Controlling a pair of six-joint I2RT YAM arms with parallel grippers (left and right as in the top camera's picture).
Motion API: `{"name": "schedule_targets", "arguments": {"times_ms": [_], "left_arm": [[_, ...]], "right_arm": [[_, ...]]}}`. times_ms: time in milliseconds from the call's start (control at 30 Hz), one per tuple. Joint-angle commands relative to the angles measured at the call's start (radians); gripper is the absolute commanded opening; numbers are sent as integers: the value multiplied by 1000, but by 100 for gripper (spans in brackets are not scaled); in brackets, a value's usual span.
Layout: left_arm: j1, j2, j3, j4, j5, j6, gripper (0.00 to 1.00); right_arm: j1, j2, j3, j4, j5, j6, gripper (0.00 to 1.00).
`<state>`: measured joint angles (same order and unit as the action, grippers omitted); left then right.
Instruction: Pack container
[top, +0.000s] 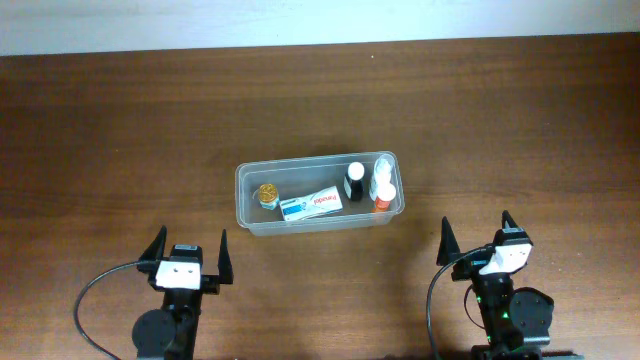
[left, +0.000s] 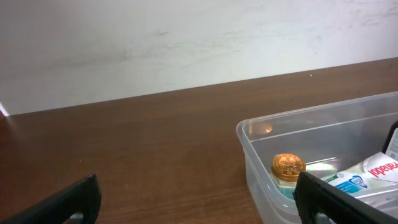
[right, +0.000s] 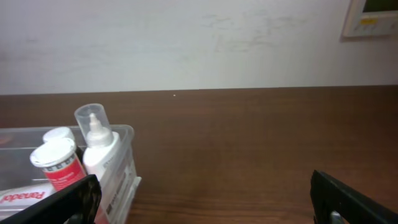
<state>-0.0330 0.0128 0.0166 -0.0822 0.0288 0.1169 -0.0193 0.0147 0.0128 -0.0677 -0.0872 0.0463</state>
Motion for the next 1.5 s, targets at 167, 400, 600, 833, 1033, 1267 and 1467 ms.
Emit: {"name": "schedule_targets", "arguments": {"times_ms": [167,400,600,833,1033,1267,1467], "left_arm": [[5,-8,-8,2,0,19,100],[5,-8,-8,2,0,20,99],[5,-8,-8,2,0,19,99],[5,-8,-8,2,0,19,99],[5,-8,-8,2,0,19,99],[5,-8,-8,2,0,19,99],[5,-8,-8,2,0,19,99]], "right_arm": [[-6,-11,-7,-7,23,-121,98],[-5,-11,-7,-4,12,-117,98],[-8,-11,-7,-4,12,-117,98],[-8,-11,-7,-4,12,-117,98],[-8,-11,-7,-4,12,-117,98],[-8,-11,-7,-4,12,-117,98],[-8,-11,-7,-4,12,-117,98]]}}
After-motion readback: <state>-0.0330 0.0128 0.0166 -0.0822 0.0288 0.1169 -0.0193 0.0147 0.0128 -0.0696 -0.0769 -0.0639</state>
